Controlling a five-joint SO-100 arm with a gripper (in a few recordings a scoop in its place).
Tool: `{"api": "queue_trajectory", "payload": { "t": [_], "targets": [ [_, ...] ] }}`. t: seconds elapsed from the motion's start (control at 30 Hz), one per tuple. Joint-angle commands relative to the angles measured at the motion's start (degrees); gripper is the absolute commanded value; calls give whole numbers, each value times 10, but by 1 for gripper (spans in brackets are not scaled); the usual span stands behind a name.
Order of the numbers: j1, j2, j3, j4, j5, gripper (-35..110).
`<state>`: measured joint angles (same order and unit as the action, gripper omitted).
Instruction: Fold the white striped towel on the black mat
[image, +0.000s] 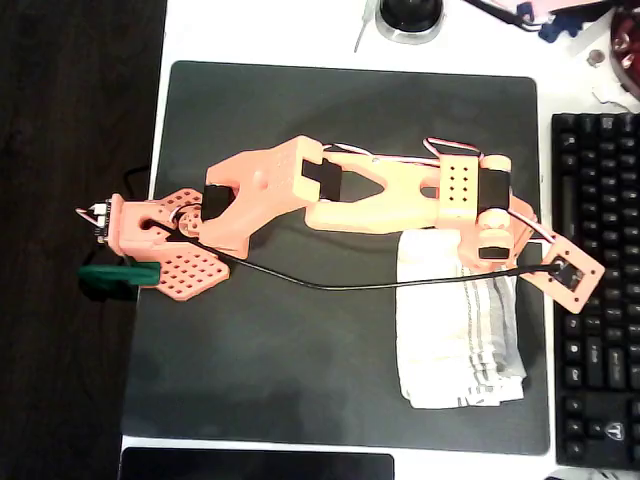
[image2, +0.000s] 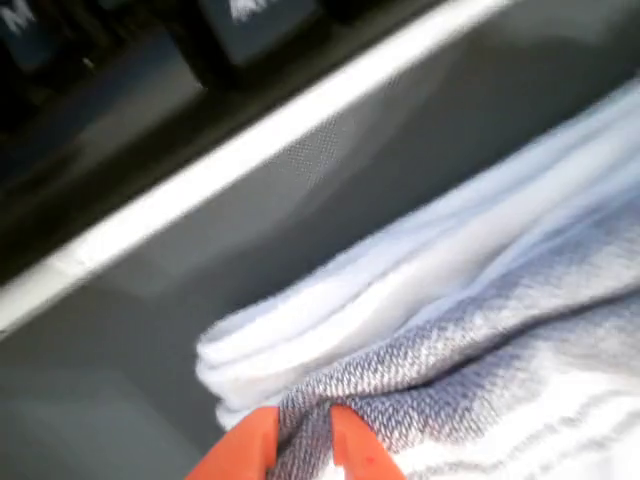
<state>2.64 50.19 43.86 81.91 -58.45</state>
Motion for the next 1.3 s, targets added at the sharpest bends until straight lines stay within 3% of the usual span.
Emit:
{"api": "queue_trajectory", "payload": {
  "t": [0.0,0.27,0.57,0.93,1.27],
  "targets": [
    [11,72,-59,28,5,8],
    [74,105,-85,91,-10,8],
    [180,63,-7,-17,-76,8],
    [225,4,107,-154,-105,9],
    [216,63,105,-125,-105,9]
  ]
}}
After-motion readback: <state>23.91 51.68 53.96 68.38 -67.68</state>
